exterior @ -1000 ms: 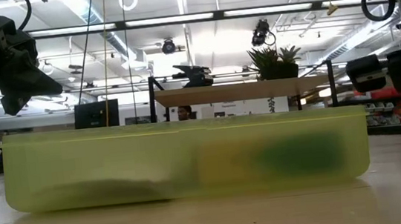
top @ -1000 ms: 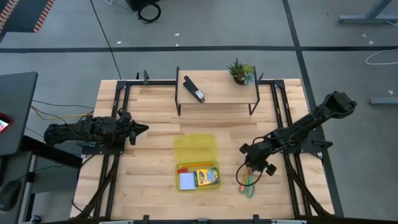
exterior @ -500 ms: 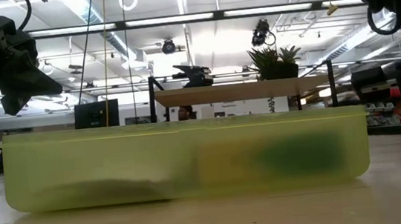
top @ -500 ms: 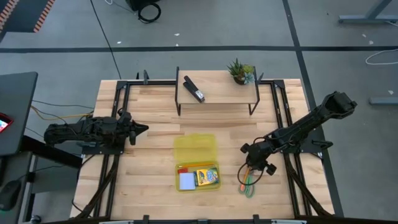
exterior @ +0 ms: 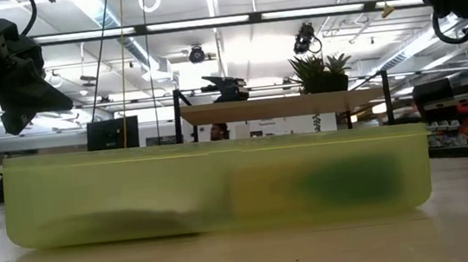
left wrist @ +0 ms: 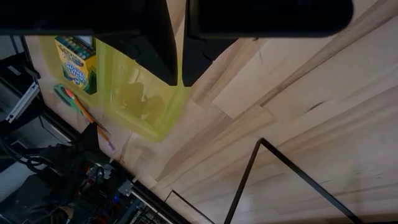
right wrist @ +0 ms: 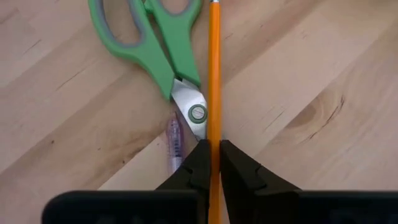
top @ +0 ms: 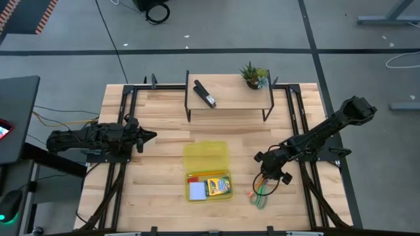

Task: Pack school essentials
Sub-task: Put the orange pencil into the yellow supply box

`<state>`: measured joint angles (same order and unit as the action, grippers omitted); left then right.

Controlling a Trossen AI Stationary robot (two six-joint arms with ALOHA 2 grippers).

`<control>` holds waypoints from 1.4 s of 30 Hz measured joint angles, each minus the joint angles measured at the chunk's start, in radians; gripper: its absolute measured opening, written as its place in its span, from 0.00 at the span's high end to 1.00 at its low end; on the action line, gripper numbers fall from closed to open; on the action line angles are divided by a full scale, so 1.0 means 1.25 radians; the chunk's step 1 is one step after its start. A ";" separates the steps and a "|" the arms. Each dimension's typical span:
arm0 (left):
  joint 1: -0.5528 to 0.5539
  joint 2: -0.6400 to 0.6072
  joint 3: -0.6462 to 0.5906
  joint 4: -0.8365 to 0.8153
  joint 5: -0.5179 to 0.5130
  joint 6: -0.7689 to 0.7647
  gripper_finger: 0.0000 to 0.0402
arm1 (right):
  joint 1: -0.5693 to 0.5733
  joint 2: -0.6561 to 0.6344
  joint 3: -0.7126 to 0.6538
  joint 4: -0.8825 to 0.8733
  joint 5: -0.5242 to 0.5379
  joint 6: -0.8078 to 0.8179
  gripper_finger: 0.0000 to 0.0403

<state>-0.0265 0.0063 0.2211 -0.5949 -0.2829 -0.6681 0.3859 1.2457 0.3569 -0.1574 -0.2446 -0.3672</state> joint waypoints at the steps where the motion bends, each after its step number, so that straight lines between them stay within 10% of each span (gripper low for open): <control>1: 0.000 0.000 0.000 0.000 0.000 0.000 0.93 | 0.000 0.000 0.000 0.000 0.001 0.000 0.93; 42: 0.000 0.000 0.000 0.000 0.000 0.000 0.93 | -0.016 0.018 0.205 -0.015 0.075 0.153 0.92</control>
<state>-0.0265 0.0063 0.2211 -0.5949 -0.2829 -0.6684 0.3664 1.2677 0.6132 -0.1759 -0.1504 -0.1763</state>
